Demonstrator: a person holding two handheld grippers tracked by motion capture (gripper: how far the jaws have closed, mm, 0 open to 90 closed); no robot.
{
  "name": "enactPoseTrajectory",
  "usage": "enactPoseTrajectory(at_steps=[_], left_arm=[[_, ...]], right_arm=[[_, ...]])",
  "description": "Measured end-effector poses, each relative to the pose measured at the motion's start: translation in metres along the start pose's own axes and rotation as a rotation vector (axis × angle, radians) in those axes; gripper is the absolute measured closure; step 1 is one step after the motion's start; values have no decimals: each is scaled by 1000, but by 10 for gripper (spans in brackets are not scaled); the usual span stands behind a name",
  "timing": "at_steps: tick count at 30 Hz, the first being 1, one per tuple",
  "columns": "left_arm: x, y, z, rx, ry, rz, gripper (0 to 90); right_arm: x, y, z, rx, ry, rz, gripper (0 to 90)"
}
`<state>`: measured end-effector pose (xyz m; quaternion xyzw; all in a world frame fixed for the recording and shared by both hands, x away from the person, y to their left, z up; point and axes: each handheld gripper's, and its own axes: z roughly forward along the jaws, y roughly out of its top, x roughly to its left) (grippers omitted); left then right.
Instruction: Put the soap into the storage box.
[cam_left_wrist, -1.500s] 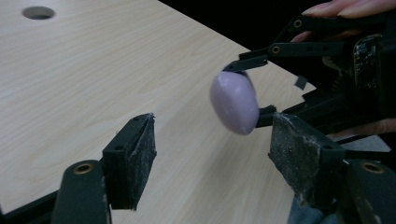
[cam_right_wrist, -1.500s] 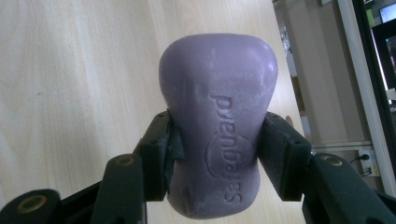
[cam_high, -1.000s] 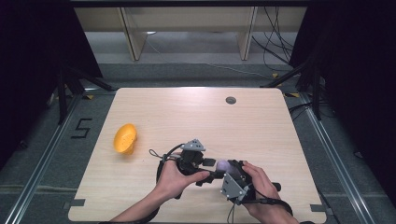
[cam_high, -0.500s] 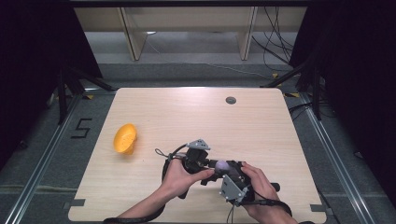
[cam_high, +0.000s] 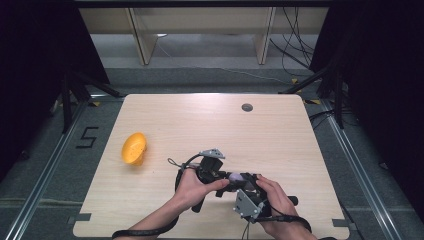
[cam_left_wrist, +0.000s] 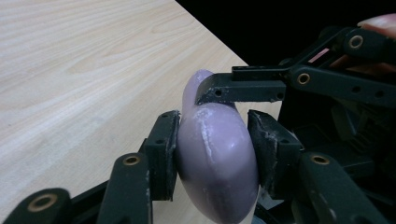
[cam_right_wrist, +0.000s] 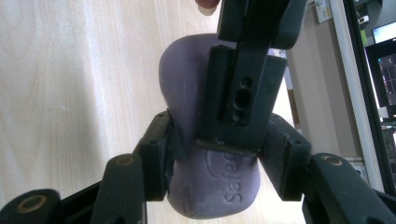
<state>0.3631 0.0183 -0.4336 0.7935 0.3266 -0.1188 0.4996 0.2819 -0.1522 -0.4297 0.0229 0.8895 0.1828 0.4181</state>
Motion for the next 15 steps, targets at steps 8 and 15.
enactPoseTrajectory(at_steps=[8,15], left_arm=[[1,0,-3,-2,-7,-19,559],[3,0,-10,-62,37,12,582]], right_arm=[[-2,-1,0,-33,-28,-42,501],[-3,-4,2,-48,-25,-61,384]])
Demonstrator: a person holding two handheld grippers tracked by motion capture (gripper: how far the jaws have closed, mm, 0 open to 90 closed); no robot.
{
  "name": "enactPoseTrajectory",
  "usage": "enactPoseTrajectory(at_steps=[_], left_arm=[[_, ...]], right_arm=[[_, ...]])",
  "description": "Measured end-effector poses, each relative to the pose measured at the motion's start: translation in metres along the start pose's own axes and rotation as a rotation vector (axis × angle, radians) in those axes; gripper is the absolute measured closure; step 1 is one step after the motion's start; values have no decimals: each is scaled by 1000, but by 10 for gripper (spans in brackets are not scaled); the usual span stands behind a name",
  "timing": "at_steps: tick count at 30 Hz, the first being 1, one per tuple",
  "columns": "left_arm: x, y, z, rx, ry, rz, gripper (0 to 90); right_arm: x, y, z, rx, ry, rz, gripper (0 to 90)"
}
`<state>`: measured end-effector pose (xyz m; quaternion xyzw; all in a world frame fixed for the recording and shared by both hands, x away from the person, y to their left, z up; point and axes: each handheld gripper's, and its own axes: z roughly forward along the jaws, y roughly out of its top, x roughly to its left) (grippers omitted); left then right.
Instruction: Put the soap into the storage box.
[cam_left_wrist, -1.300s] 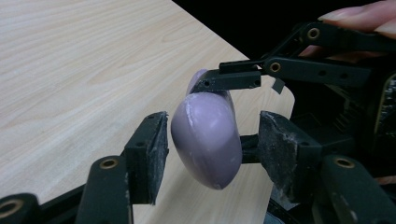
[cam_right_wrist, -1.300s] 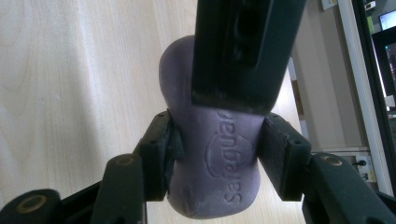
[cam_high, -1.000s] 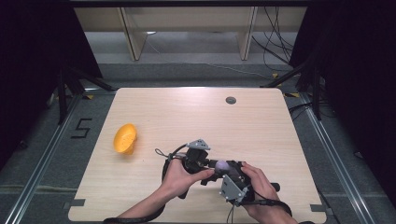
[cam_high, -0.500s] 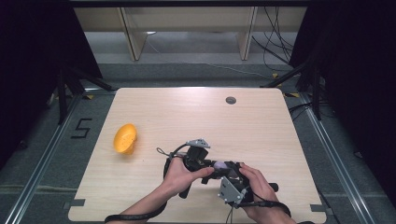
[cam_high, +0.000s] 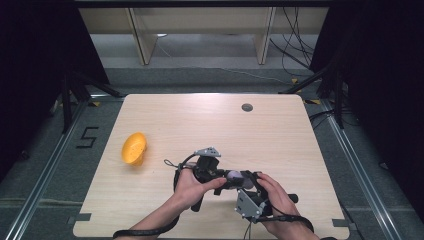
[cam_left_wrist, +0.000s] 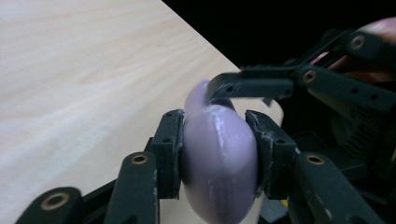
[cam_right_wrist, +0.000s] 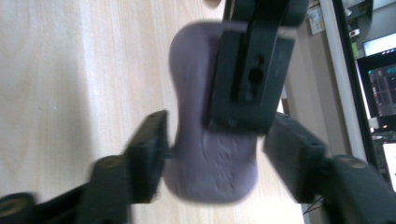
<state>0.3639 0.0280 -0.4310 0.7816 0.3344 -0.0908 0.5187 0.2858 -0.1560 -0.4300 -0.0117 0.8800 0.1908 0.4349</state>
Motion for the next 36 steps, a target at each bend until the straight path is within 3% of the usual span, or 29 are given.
enactPoseTrajectory(at_steps=[2,3,5,7,8,10,11,13,14,15,16,19,22,24,25,26,31,32,35,36], left_arm=[[3,1,-4,-20,-3,4,584],[3,1,-5,-29,10,7,585],[3,1,-10,-45,39,31,586],[4,2,-14,-56,54,53,586],[3,2,-17,-61,72,56,586],[3,1,-20,-80,87,80,587],[2,1,-23,-76,100,95,587],[0,-1,-25,-75,126,112,587],[0,-1,-27,-76,134,123,587],[-1,-2,-27,-85,147,131,587],[-1,-2,-29,-80,163,155,587],[-1,-4,-33,-74,176,182,587],[-3,-5,-36,-75,221,205,588],[-3,-6,-39,-71,234,224,588],[-2,-6,-41,-67,236,231,588],[-3,-7,-42,-87,254,236,588],[-2,-9,-50,-93,305,254,588],[-1,-9,-52,-88,316,261,588],[3,-12,-56,-94,339,253,588],[5,-13,-58,-93,341,249,588]], right_arm=[[-1,-2,-1,-7,-9,-15,357],[-4,-3,-1,-23,-17,-62,348],[-7,-5,-3,-34,-30,-82,334],[-8,-8,-7,-31,-42,-46,330],[-3,-10,-9,-5,-35,56,330],[-5,-14,-11,-3,-42,83,336],[-4,-16,-12,6,-33,134,348],[-6,-22,-13,-2,-26,163,375],[-4,-23,-12,-18,-23,218,384],[-5,-26,-13,-11,-19,230,394],[-7,-28,-13,-16,-15,211,403],[-6,-32,-13,-13,0,244,421],[-5,-35,-13,-1,6,287,427],[-6,-36,-12,-5,27,286,430],[-4,-36,-12,-8,23,321,431],[-6,-37,-12,-7,33,306,431],[-6,-40,-11,1,35,341,436],[-6,-41,-10,-5,37,330,437],[-6,-43,-10,4,29,350,438],[-7,-43,-9,5,50,338,438]])
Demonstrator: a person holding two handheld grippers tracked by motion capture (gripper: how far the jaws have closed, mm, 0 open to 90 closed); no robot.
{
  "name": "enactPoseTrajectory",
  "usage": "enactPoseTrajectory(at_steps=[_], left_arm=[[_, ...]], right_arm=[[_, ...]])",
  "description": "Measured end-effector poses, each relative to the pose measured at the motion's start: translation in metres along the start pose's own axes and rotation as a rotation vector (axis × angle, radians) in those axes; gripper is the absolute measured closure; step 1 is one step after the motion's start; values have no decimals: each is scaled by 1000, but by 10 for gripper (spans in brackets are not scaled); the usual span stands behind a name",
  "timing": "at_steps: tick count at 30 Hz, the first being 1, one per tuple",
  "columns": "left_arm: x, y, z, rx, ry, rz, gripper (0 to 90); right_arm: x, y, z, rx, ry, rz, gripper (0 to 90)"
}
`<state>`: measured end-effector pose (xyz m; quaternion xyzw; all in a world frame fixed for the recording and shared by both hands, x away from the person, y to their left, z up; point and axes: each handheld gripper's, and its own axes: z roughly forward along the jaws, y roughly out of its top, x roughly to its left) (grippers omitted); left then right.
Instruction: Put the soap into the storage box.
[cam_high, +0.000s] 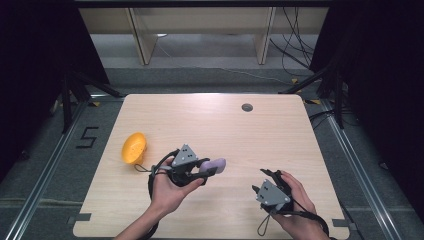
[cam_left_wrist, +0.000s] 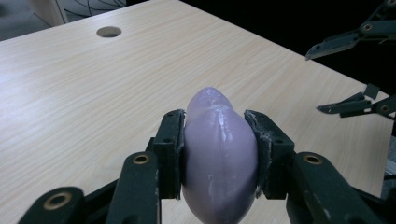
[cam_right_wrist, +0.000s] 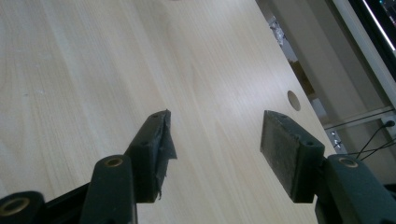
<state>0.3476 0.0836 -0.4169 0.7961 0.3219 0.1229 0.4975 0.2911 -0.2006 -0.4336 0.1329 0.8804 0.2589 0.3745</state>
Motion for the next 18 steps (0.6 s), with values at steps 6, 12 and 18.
enactPoseTrajectory(at_steps=[6,12,18], left_arm=[[8,-6,-8,4,30,-3,588],[13,-11,-17,-11,75,-16,588],[19,-13,-28,-17,112,-17,588]], right_arm=[[0,-3,0,12,-13,30,441],[-2,-6,0,16,-15,50,442],[-3,-8,1,22,-9,49,440]])
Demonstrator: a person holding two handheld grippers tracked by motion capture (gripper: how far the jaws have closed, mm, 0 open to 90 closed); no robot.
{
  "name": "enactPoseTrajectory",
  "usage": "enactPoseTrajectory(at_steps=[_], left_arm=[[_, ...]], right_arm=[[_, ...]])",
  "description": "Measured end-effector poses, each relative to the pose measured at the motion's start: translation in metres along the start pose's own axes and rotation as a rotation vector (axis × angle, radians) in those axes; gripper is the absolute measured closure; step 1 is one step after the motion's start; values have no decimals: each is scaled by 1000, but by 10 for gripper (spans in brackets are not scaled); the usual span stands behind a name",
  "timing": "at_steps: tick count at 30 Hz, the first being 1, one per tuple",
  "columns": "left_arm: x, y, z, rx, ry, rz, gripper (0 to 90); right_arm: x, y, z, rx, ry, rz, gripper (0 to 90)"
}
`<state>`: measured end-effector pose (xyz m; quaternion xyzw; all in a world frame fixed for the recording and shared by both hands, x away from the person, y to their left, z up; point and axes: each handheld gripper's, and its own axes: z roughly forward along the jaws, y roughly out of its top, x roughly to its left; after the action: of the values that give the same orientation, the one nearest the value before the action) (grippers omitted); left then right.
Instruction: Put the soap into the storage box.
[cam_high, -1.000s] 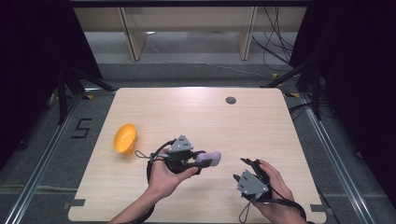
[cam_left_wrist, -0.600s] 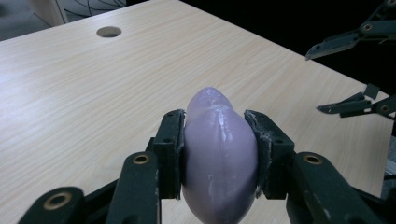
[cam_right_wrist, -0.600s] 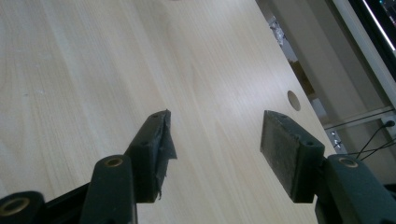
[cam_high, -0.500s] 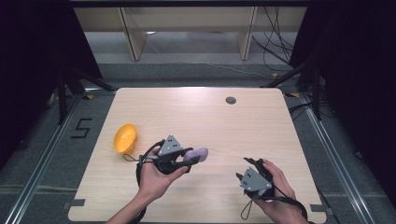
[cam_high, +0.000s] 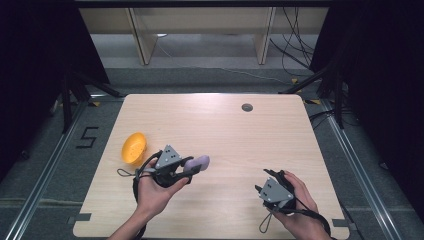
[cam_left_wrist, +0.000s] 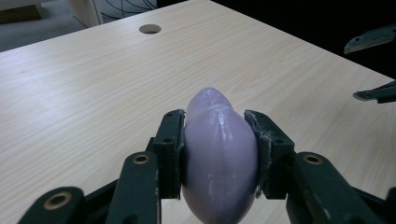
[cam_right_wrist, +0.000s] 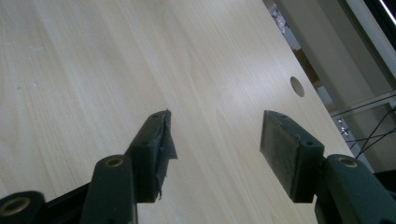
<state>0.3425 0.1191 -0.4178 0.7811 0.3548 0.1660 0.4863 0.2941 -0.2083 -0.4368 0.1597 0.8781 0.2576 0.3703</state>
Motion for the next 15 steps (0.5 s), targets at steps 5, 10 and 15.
enactPoseTrajectory(at_steps=[5,10,15], left_arm=[[9,-4,-7,-16,15,-21,588],[15,-7,-13,-19,40,-41,588],[22,-9,-20,-28,66,-57,588]], right_arm=[[0,-1,0,18,-4,21,432],[0,-2,0,14,-22,28,431],[-1,-2,0,24,-13,34,430]])
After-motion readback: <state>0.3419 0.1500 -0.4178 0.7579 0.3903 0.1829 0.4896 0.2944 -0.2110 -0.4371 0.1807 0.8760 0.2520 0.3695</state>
